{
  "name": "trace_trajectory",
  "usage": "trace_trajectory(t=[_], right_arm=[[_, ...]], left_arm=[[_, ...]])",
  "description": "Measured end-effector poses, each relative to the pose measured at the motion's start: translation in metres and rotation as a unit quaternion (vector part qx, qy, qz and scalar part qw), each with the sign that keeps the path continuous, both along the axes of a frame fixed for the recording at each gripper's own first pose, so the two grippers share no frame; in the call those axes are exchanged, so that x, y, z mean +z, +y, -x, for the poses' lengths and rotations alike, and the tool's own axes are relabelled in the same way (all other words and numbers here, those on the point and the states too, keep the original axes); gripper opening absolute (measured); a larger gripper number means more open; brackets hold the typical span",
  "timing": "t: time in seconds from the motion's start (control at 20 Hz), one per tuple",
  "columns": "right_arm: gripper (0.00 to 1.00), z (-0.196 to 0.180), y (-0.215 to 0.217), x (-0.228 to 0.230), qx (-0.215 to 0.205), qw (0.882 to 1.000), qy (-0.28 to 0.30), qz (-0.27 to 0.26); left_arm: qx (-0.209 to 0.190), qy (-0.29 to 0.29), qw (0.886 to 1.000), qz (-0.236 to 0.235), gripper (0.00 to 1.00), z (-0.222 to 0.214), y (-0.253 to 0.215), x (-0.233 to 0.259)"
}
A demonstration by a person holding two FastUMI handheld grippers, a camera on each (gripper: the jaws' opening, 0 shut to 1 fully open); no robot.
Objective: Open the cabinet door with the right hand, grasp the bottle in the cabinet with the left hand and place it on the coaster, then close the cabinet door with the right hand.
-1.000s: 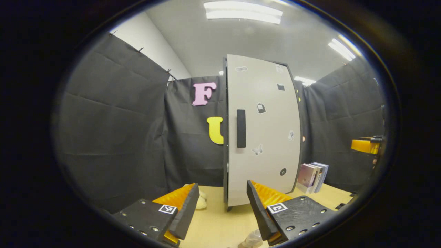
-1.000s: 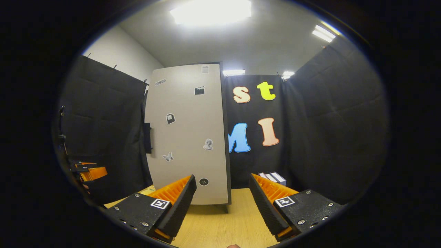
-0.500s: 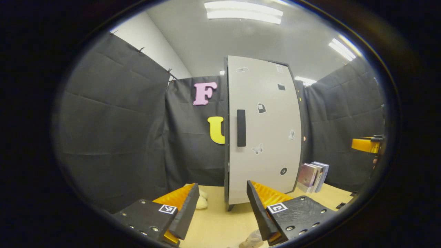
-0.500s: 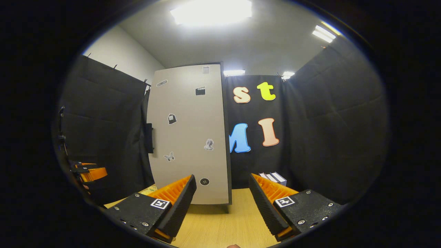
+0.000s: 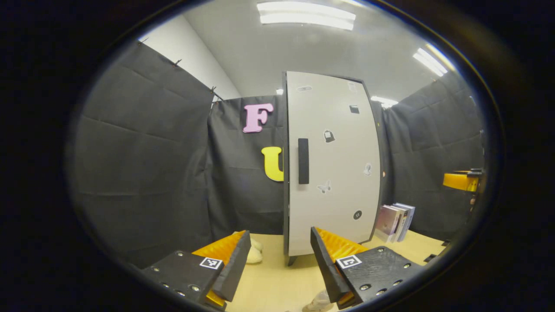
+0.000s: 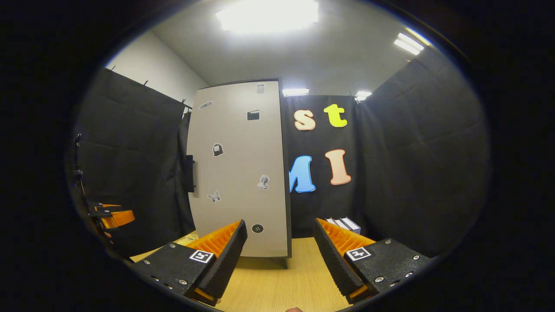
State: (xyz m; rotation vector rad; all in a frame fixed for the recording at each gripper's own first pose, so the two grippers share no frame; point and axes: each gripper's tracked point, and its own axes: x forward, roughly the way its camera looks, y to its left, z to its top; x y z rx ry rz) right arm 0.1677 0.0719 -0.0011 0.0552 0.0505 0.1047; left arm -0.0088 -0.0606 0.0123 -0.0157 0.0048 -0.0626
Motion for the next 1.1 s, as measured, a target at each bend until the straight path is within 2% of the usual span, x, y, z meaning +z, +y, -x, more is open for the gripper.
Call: trace_trajectory(t=[0.05,0.15,0.2,0.5,0.6,0.7,0.85,0.95,1.0,1.05,1.1], right_arm=[[0.95,0.000,0.000,0.000,0.000,1.000,0.000,0.000],[0.91,-0.002,0.001,0.000,-0.002,1.000,0.000,0.001],[0.95,-0.003,0.002,-0.001,-0.002,1.000,0.000,0.001],[0.95,-0.008,0.008,-0.002,-0.009,1.000,-0.008,0.002],[0.95,-0.005,0.004,-0.005,-0.019,1.000,-0.017,-0.006],[0.95,-0.001,-0.010,-0.012,-0.036,0.999,-0.028,-0.014],[0.95,0.011,-0.059,-0.036,-0.087,0.996,-0.024,0.015],[0.95,0.016,-0.104,-0.056,-0.108,0.993,-0.009,0.041],[0.95,0.018,-0.133,-0.066,-0.115,0.992,-0.002,0.051],[0.95,0.016,-0.165,-0.076,-0.119,0.991,-0.003,0.056],[0.94,0.012,-0.198,-0.084,-0.121,0.991,-0.010,0.057]], left_arm=[[-0.001,0.000,1.000,0.001,0.76,0.000,0.000,-0.001],[-0.001,0.000,1.000,0.000,0.79,-0.003,0.001,-0.001],[-0.002,0.000,1.000,-0.001,0.79,-0.004,0.001,-0.001],[-0.006,-0.006,1.000,-0.012,0.79,-0.019,0.008,-0.006],[-0.008,-0.024,0.999,-0.030,0.82,-0.023,0.007,-0.002],[-0.031,-0.036,0.997,-0.055,0.83,-0.027,-0.013,-0.009],[-0.118,-0.032,0.991,-0.057,0.79,-0.028,-0.102,-0.047],[-0.174,-0.014,0.984,-0.034,0.79,-0.027,-0.189,-0.073],[-0.195,-0.002,0.981,-0.017,0.75,-0.026,-0.237,-0.085],[-0.212,0.006,0.977,0.003,0.80,-0.027,-0.286,-0.096],[-0.229,0.011,0.973,0.031,0.80,-0.025,-0.347,-0.109]])
